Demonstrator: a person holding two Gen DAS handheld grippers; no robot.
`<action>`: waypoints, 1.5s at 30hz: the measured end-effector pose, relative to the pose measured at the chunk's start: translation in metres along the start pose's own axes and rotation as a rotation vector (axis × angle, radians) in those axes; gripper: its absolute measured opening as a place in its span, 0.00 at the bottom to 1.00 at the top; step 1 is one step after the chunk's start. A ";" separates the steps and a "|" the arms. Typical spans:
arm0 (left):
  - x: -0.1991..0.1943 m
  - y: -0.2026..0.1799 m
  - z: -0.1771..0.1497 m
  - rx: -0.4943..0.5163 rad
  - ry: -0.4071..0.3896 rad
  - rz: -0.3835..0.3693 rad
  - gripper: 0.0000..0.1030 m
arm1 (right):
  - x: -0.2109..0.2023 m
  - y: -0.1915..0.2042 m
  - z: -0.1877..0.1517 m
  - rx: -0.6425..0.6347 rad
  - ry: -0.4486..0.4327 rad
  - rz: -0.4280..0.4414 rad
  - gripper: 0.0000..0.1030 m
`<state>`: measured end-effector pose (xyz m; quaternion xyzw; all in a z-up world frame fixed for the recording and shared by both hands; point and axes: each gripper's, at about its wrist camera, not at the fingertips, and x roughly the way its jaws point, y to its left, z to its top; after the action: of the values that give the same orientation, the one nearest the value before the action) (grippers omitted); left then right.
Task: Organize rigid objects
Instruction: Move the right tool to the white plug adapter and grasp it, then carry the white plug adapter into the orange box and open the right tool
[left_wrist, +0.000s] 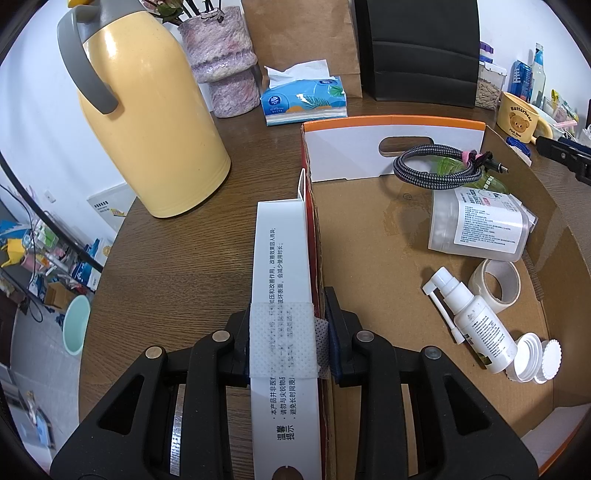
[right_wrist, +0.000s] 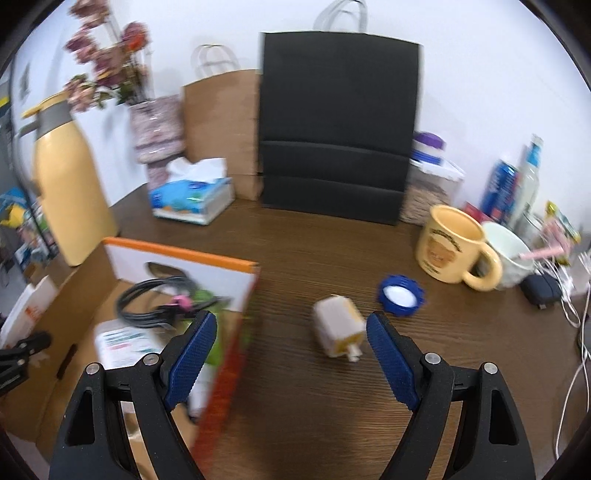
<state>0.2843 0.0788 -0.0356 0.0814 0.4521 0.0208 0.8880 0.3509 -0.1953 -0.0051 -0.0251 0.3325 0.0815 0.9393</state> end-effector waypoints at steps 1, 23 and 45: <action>0.000 0.000 0.000 0.000 0.000 0.001 0.24 | 0.004 -0.007 -0.001 0.013 0.010 -0.008 0.85; 0.000 0.000 0.000 0.001 -0.001 0.000 0.24 | 0.074 -0.034 -0.014 0.011 0.113 -0.058 0.85; 0.000 -0.001 0.000 0.003 -0.002 0.000 0.24 | 0.068 -0.014 -0.027 -0.044 0.121 -0.064 0.35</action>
<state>0.2843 0.0779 -0.0353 0.0828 0.4513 0.0202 0.8883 0.3889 -0.2027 -0.0687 -0.0614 0.3860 0.0570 0.9187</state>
